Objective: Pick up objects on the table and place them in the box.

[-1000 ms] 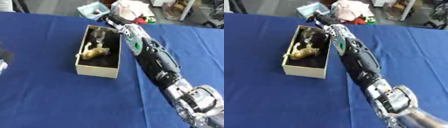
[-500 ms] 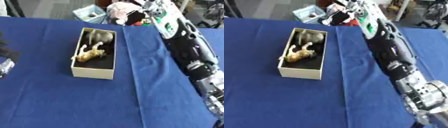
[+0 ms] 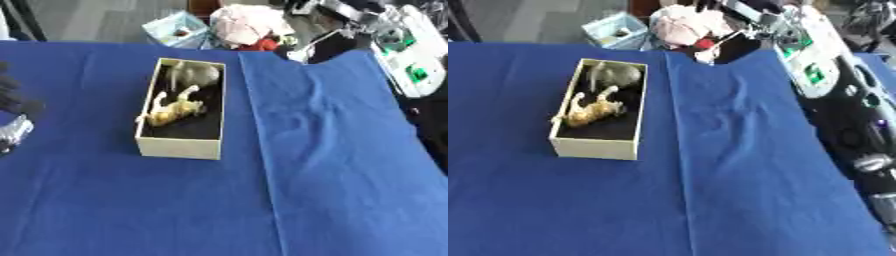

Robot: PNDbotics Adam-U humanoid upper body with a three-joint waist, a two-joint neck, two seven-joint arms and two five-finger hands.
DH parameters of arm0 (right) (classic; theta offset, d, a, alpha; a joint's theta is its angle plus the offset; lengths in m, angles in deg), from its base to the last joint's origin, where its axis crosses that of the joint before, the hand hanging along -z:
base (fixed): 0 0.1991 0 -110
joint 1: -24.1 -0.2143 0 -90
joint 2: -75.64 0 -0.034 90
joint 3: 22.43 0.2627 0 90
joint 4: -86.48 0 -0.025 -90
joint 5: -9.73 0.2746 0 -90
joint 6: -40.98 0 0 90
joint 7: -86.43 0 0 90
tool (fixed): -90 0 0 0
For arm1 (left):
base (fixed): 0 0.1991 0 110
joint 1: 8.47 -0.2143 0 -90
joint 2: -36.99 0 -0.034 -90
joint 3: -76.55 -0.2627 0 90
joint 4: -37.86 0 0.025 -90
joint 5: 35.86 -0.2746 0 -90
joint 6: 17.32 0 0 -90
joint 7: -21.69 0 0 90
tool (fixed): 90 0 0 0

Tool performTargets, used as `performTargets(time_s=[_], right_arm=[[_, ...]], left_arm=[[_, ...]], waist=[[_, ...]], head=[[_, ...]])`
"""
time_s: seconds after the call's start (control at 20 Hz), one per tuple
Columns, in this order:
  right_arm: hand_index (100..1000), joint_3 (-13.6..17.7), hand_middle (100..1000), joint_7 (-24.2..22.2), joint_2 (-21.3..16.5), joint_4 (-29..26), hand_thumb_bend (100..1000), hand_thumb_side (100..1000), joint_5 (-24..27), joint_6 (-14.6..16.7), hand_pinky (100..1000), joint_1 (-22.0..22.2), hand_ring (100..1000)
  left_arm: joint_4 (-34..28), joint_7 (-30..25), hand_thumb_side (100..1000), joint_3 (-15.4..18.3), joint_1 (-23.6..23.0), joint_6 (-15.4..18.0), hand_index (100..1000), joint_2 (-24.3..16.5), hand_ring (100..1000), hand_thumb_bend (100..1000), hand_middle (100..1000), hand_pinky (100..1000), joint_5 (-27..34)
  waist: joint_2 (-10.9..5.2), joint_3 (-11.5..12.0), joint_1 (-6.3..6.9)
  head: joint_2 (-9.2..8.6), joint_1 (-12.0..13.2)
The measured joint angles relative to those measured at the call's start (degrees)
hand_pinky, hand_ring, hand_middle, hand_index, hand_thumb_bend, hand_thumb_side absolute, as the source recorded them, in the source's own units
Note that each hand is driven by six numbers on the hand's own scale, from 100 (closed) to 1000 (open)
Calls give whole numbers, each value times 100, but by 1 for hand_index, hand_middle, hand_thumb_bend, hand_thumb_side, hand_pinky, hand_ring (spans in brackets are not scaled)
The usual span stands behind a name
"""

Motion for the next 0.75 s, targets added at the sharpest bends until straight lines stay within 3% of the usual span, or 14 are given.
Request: performTargets(time_s=[0.4,0.75], right_arm=[[802,515,685,1082,211,-594,247,218,629,-413,640,1122,631],[786,648,664,1524,223,-681,223,224,1309,-597,621,1618,614]], left_arm=[[0,103,230,77,-49,-6,799,0,581,445,594,541,-2],[0,168,232,136,-94,-14,799,0,582,447,595,541,-25]], waist=[[1,-3,42],[13,-20,68]], head=[[0,67],[2,98]])
